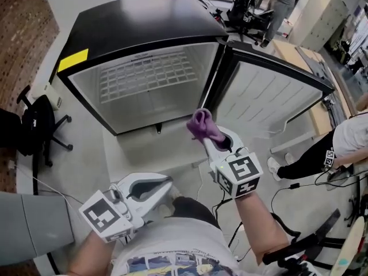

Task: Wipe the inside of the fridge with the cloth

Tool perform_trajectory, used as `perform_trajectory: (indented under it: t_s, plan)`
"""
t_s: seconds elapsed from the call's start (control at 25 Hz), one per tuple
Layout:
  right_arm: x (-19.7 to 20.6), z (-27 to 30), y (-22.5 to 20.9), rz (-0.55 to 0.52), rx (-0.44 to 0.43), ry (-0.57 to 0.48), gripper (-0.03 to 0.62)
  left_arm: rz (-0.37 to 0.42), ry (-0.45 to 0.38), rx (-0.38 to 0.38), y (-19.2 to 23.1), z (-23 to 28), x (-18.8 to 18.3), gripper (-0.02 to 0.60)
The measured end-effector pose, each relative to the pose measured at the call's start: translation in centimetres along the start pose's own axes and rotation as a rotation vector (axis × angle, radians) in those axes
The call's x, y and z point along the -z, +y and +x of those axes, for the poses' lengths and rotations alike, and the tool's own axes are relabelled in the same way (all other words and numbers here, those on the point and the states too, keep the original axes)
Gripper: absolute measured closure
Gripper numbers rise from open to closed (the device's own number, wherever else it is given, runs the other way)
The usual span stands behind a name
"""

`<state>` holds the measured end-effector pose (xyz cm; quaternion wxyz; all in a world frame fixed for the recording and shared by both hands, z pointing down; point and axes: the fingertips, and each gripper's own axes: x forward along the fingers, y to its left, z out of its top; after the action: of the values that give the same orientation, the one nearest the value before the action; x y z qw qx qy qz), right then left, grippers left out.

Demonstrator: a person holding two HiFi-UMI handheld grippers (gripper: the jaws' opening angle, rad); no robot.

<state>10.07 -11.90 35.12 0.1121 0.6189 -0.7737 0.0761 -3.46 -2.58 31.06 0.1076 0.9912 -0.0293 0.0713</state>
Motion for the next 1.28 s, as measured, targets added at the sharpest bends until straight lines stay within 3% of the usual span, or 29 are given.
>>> perform_trajectory:
  t_s: [0.32, 0.64, 0.88, 1.28]
  plan:
    - [-6.7, -5.6, -4.9, -0.057, 0.122, -0.122, 0.540, 0.021, -0.019, 0.078, -3.8, 0.0, 0.4, 0.575]
    - [-11.3, -5.3, -12.8, -0.091, 0.117, -0.134, 0.540, 0.068, -0.021, 0.032, -4.6, 3.9, -1.3, 0.575]
    - [-12.3, -3.0, -13.3, -0.159, 0.064, -0.074, 0.540, 0.051, -0.023, 0.048, -4.6, 6.7, -1.8, 0.575]
    - [-10.9, -5.3, -19.0, -0.116, 0.141, -0.061, 0.540, 0.031, 0.004, 0.104, -6.2, 12.9, -3.5, 0.577]
